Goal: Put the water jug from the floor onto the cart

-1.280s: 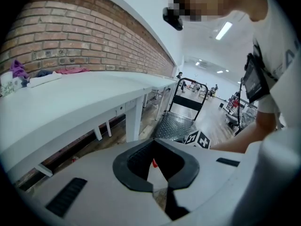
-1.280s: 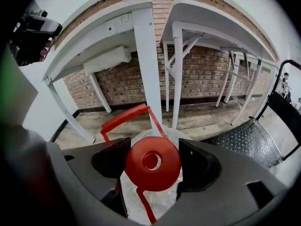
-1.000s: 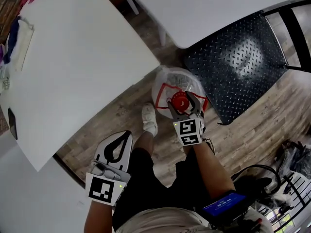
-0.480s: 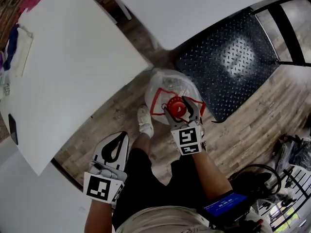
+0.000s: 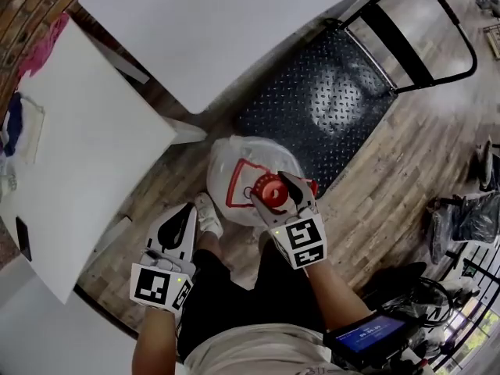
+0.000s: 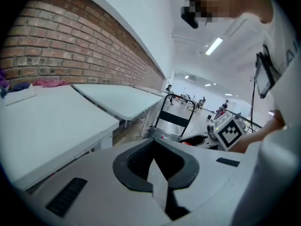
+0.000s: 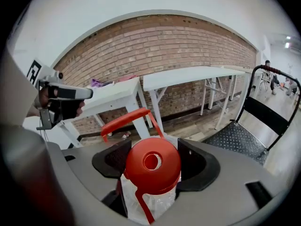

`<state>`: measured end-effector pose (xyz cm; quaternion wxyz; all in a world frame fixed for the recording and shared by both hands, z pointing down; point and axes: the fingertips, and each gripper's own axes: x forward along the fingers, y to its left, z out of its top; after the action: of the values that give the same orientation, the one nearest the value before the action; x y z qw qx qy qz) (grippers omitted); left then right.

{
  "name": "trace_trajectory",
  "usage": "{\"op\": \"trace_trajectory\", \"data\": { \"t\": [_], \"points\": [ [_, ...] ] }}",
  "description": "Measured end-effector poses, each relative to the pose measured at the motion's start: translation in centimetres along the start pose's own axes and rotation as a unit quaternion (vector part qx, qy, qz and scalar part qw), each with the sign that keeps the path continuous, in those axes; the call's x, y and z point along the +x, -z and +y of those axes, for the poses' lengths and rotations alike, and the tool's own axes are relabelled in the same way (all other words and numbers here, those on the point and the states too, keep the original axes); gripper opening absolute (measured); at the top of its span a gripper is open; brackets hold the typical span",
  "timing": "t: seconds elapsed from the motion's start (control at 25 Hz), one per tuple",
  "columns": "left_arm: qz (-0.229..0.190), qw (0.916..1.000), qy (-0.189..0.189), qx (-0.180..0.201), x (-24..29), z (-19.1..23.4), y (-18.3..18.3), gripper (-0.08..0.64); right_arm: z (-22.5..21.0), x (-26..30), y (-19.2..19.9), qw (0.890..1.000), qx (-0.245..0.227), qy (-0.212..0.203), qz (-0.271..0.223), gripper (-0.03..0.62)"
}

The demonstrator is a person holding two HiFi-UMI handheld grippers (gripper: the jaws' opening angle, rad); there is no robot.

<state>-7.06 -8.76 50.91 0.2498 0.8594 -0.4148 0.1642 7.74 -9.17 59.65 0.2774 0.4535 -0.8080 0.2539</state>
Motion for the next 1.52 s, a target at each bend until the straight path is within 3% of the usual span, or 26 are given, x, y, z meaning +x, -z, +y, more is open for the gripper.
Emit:
{"op": "trace_trajectory", "data": {
  "t": [0.48, 0.72, 0.92, 1.16, 1.52],
  "points": [
    [-0.006, 0.9986, 0.05, 0.016, 6.8, -8.2, -4.7, 0.002, -16.5, -8.5, -3.3, 0.992, 0.048, 0.113, -0.018, 0.311],
    [0.0, 0.9989, 0.044, 0.019, 8.3, -9.8, -5.5, 0.002, -26.0, -8.6, -3.3, 0.986, 0.047, 0.162, -0.005, 0.311],
    [0.004, 0.9996, 0.022, 0.016, 8.1, -9.7, -5.7, 0.002, -31.4, -6.6, -2.2, 0.984, 0.032, 0.176, 0.017, 0.311],
    [0.016, 0.9998, -0.006, 0.01, 7.9, -8.7, -4.8, 0.002, -35.5, -3.8, -0.2, 0.982, 0.062, 0.178, 0.025, 0.311],
    [0.017, 0.9998, -0.006, 0.011, 8.2, -9.2, -4.7, 0.002, -35.7, -1.7, -0.2, 0.982, 0.074, 0.172, 0.04, 0.313]
  ]
}}
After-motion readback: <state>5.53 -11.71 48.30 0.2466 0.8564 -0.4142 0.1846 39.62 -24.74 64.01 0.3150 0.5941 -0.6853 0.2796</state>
